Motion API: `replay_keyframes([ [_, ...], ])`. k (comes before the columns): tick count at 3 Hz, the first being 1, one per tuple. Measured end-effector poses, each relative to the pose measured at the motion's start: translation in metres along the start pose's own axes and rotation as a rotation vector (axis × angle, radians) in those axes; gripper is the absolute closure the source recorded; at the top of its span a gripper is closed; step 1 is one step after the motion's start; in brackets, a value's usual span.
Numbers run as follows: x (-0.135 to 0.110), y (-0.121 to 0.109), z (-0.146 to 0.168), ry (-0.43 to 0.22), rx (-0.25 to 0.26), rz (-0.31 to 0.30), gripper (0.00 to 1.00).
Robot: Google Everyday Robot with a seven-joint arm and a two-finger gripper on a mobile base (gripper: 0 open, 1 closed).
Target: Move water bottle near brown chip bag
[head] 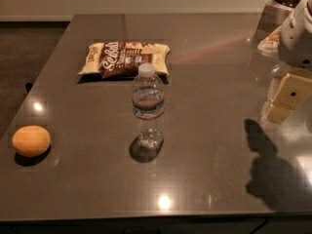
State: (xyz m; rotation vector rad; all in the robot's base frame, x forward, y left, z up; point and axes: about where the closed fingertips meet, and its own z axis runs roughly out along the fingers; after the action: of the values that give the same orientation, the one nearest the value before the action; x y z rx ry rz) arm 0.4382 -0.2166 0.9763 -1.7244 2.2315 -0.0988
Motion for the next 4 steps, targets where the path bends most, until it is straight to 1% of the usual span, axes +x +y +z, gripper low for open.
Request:
replay_keyframes([
  [1, -0.001, 0.0, -0.001, -0.004, 0.002, 0.0, 0.0],
  [2, -0.019, 0.005, -0.001, -0.1, -0.017, -0.024, 0.0],
  [3, -0.045, 0.015, -0.002, -0.233, -0.047, -0.049, 0.0],
  [4, -0.084, 0.025, 0.003, -0.326, -0.064, -0.066, 0.0],
])
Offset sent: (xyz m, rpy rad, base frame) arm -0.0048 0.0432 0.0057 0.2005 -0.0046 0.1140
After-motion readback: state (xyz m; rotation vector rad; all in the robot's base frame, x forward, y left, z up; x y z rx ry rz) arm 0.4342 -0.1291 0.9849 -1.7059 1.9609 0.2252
